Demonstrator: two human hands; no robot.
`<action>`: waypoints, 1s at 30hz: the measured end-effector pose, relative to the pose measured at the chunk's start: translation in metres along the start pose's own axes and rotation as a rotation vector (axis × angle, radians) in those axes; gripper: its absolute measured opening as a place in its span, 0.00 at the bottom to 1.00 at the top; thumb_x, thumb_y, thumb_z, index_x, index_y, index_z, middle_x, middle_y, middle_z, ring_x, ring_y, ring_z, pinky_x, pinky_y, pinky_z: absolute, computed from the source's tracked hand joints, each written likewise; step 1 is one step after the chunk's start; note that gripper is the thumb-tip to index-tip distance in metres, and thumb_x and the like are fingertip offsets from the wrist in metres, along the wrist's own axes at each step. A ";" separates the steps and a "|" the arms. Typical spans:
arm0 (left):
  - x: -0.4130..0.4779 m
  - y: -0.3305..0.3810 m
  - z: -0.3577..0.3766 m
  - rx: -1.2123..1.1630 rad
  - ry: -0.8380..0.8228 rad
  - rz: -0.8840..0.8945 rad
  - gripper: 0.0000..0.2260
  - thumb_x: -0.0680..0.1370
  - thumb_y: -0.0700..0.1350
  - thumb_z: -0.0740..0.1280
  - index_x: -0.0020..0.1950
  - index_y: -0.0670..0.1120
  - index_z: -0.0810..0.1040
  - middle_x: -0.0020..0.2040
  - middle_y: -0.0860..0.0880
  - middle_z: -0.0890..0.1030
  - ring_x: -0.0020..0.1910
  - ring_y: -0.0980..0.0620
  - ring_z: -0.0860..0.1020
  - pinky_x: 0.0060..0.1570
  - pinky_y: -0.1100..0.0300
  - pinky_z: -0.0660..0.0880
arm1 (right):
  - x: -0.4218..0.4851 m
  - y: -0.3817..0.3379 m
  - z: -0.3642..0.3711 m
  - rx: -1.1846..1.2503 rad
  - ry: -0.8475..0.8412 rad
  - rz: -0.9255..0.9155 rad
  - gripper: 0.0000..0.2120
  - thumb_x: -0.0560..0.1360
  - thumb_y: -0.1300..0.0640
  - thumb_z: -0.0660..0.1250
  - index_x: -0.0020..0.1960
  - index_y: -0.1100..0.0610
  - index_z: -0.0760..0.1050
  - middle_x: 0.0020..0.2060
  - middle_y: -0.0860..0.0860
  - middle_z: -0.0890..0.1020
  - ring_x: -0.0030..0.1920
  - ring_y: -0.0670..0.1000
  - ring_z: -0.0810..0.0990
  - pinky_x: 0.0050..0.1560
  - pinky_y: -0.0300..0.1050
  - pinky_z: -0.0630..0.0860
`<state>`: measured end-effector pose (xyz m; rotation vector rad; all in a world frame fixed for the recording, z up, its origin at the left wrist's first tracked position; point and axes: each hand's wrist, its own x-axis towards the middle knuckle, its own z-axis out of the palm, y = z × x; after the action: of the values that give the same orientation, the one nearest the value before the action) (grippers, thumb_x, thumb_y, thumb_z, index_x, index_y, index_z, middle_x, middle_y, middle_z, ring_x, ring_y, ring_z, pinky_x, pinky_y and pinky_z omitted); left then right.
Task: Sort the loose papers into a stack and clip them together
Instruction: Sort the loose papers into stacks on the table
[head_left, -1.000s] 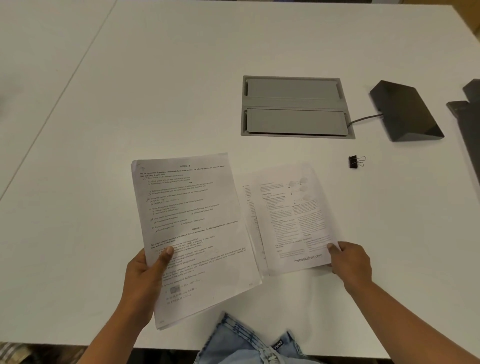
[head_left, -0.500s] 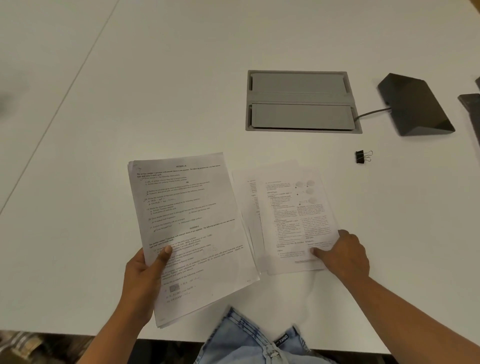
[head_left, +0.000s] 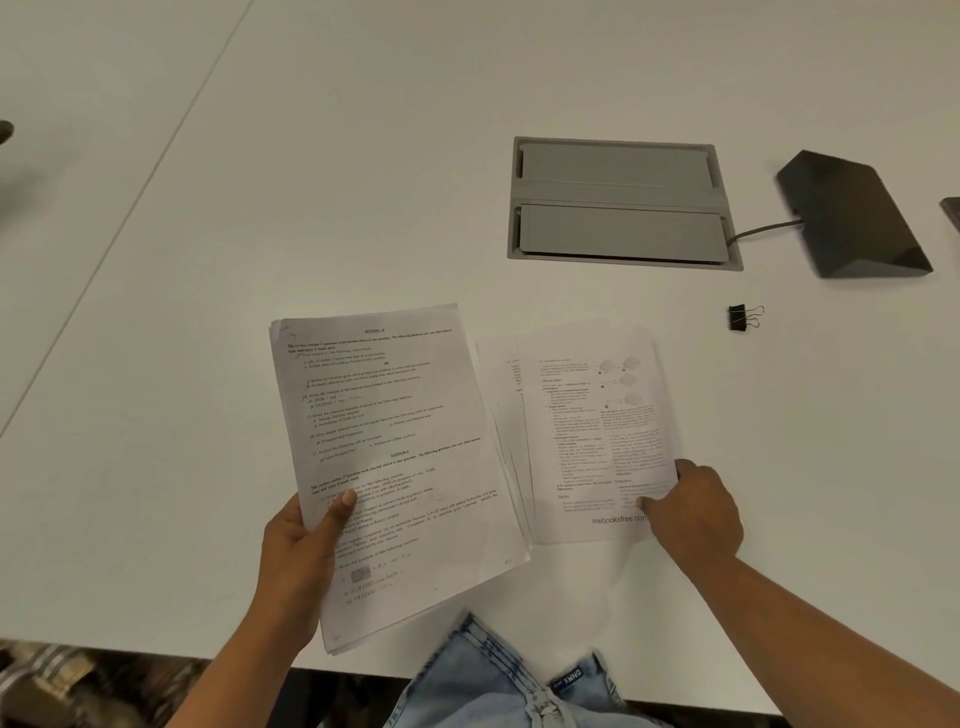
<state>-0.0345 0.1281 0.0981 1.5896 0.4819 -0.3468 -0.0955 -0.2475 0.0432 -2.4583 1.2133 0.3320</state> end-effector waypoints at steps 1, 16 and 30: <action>0.000 0.000 -0.001 0.002 0.002 0.000 0.07 0.76 0.48 0.71 0.53 0.52 0.82 0.46 0.50 0.89 0.40 0.44 0.87 0.35 0.49 0.84 | 0.000 0.000 0.001 0.001 0.007 -0.007 0.19 0.67 0.53 0.77 0.55 0.55 0.78 0.48 0.55 0.81 0.48 0.61 0.82 0.44 0.56 0.82; 0.013 0.000 -0.018 0.021 0.038 0.020 0.04 0.79 0.47 0.70 0.53 0.52 0.82 0.45 0.52 0.89 0.39 0.46 0.87 0.30 0.56 0.83 | 0.007 0.028 -0.027 0.687 0.042 0.003 0.05 0.74 0.61 0.72 0.49 0.54 0.80 0.45 0.55 0.85 0.45 0.57 0.83 0.47 0.46 0.77; 0.007 0.013 0.025 -0.116 -0.093 -0.055 0.10 0.75 0.47 0.73 0.55 0.48 0.84 0.49 0.45 0.88 0.45 0.44 0.87 0.38 0.53 0.84 | -0.045 0.021 -0.079 1.218 -0.226 -0.139 0.16 0.70 0.57 0.71 0.58 0.56 0.81 0.54 0.52 0.86 0.54 0.53 0.85 0.52 0.47 0.82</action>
<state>-0.0204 0.1040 0.1040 1.4439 0.4668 -0.4251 -0.1353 -0.2617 0.1265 -1.3731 0.7573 -0.1555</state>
